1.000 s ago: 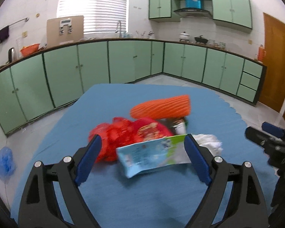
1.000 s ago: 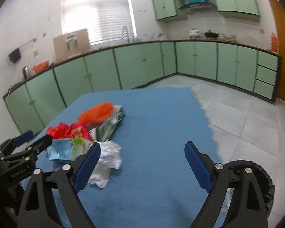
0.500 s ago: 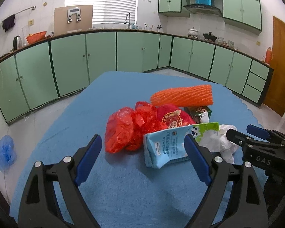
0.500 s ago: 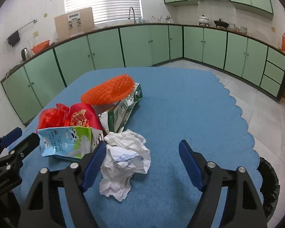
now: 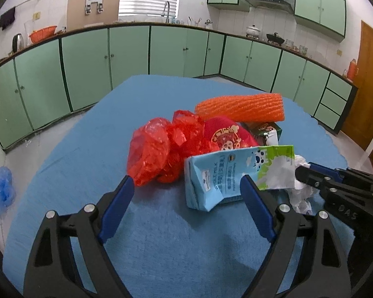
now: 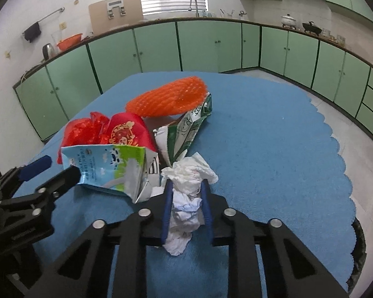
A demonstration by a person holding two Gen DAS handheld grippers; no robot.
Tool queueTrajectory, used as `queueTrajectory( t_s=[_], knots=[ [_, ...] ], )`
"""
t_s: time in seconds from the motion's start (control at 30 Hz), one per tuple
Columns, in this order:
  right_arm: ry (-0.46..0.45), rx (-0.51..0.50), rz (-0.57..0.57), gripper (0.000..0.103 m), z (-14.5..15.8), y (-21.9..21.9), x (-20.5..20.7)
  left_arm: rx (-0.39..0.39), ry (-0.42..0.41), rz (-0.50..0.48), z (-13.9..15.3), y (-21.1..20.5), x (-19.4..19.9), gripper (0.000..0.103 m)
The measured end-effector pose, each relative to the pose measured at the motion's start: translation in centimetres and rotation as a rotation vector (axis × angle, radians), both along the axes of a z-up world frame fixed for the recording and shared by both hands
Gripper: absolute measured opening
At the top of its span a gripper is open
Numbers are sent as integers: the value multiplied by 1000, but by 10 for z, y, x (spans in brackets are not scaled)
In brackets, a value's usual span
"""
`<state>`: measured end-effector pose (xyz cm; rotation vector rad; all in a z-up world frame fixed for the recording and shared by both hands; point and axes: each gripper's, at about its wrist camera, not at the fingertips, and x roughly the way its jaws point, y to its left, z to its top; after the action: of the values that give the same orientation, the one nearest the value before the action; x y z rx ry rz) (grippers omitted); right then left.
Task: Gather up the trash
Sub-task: 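Grasp the white tissue with the right tool while the left tool grasps the milk carton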
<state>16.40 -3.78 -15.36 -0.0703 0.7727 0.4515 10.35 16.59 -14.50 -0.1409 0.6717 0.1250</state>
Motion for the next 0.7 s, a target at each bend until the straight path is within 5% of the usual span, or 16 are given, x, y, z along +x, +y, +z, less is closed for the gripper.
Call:
queueTrajectory(
  t_s=[0.33, 0.53, 0.7],
  knots=[
    [-11, 53, -33, 19, 15, -28, -5, -58, 39, -46, -9, -4, 8, 34],
    [-28, 54, -48, 19, 23, -35, -8, -78, 16, -95, -2, -20, 0, 21],
    [-35, 46, -82, 19, 25, -47, -8, -73, 24, -162, -4, -42, -8, 21]
  ],
)
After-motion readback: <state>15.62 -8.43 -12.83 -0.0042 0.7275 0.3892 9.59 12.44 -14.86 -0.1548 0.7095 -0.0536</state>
